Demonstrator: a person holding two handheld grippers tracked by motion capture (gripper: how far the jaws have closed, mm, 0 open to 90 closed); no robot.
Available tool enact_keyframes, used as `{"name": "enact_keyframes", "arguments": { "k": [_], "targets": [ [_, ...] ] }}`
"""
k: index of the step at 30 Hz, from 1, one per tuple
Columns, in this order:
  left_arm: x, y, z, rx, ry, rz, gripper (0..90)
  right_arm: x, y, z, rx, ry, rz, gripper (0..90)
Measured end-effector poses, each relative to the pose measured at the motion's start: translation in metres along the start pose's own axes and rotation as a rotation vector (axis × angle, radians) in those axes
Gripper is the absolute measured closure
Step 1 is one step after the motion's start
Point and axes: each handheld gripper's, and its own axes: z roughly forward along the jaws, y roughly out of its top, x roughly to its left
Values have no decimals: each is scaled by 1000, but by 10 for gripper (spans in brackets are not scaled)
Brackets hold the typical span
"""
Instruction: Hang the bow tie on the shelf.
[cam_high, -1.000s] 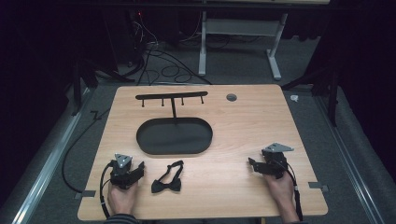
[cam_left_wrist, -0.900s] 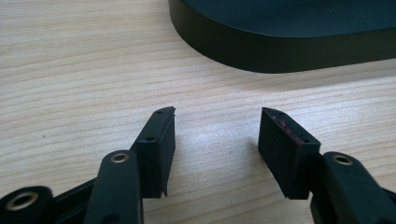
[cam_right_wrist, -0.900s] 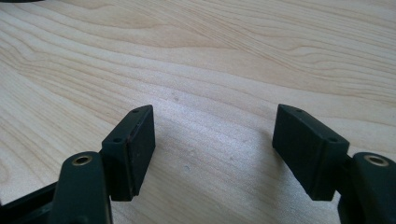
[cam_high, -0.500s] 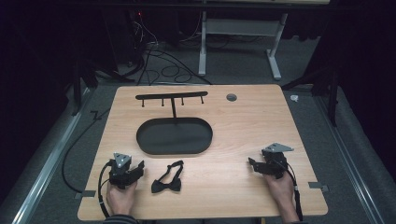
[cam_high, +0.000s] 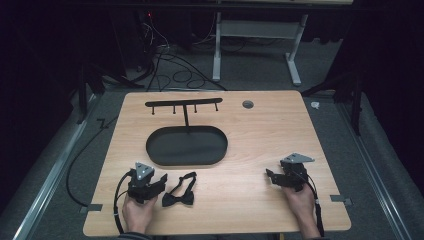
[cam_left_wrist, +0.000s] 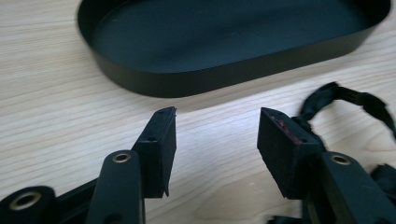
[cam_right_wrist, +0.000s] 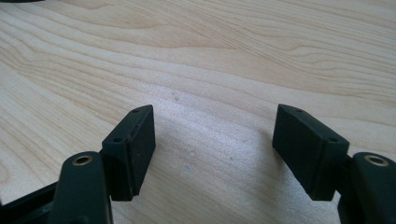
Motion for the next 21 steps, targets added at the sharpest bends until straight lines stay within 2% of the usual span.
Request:
{"name": "enact_keyframes", "arguments": {
  "k": [11,14,21],
  "targets": [
    [-17,4,0,22,-60,38,483,0,0,0,0,0,0,315],
    [-23,4,2,41,-80,55,484,0,0,0,0,0,0,315],
    [-31,3,8,59,-98,70,484,0,0,0,0,0,0,315]
  ]
}}
